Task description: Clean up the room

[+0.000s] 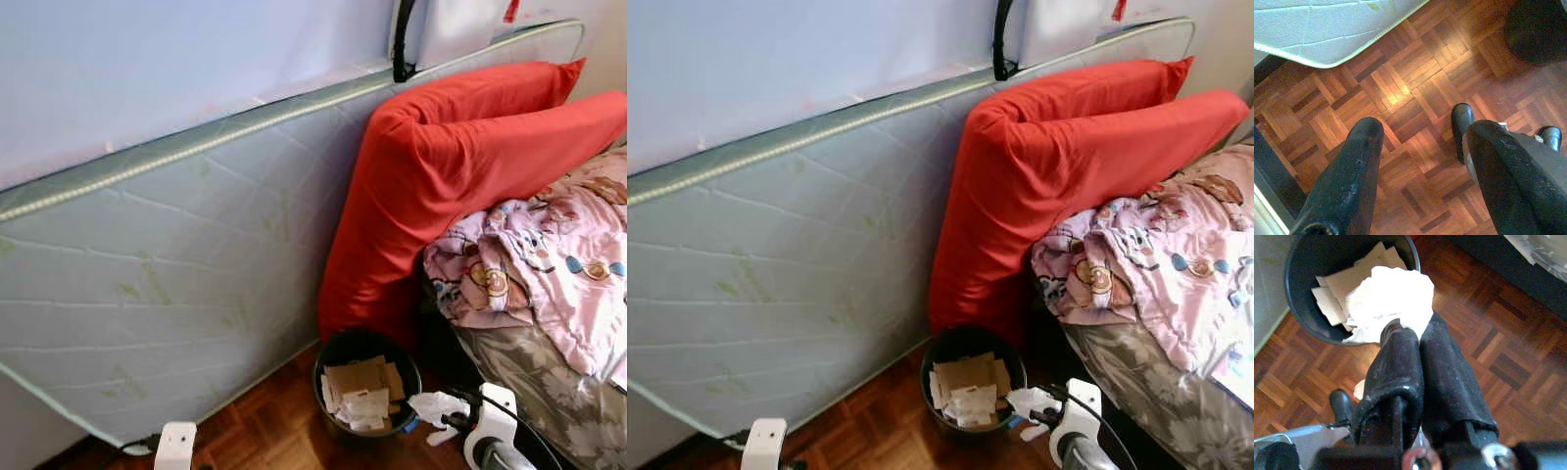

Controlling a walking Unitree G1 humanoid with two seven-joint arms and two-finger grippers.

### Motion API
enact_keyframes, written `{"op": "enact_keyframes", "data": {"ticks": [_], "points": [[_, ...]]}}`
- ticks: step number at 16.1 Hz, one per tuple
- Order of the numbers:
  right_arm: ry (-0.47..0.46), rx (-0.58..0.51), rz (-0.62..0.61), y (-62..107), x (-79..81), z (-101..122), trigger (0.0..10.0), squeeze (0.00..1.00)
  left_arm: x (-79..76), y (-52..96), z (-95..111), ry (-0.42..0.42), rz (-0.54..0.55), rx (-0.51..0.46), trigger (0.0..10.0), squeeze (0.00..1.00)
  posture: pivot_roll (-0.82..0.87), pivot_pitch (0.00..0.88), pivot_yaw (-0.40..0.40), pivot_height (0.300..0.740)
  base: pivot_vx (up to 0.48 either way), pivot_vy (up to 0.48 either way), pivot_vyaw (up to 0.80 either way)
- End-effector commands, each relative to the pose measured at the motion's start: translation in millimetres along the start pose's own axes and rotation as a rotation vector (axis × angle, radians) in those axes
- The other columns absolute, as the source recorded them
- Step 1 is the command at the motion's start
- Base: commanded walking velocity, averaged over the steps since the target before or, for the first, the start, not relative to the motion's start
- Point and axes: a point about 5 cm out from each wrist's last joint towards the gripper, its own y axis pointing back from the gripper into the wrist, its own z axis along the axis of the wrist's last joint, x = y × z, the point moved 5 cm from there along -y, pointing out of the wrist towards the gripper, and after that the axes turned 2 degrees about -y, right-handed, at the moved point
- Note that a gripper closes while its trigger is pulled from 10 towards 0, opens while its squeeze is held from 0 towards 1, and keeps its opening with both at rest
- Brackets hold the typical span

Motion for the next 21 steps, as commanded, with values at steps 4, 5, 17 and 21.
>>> {"op": "enact_keyframes", "data": {"ticks": [4, 5, 17, 21], "points": [[-0.02, 0.002, -0.007, 0.4, -1.8, -1.0, 10.0, 0.0, 2.4, 0.8, -5.7, 0.001, 0.015, 0.019, 10.0, 0.0, 0.04, 0.009, 0.0, 0.74, 0.0, 0.0, 0.0], [-0.017, 0.001, -0.006, 0.4, -1.7, -0.8, 10.0, 0.0, 2.3, 0.8, -5.7, 0.001, 0.015, 0.02, 10.0, 0.0, 0.04, 0.009, 0.0, 0.74, 0.0, 0.0, 0.0], [0.03, 0.007, 0.005, 1.1, -2.1, -3.1, 10.0, 0.0, 2.4, 1.4, -9.2, -0.01, 0.016, 0.027, 10.0, 0.0, 0.04, 0.0, 0.007, 0.74, 0.061, 0.0, 0.3], [0.046, 0.013, 0.01, 1.4, -2.2, -4.6, 10.0, 0.0, 2.2, 1.6, -10.6, -0.011, 0.015, 0.029, 10.0, 0.0, 0.03, 0.0, 0.005, 0.74, 0.254, 0.0, 0.0]]}}
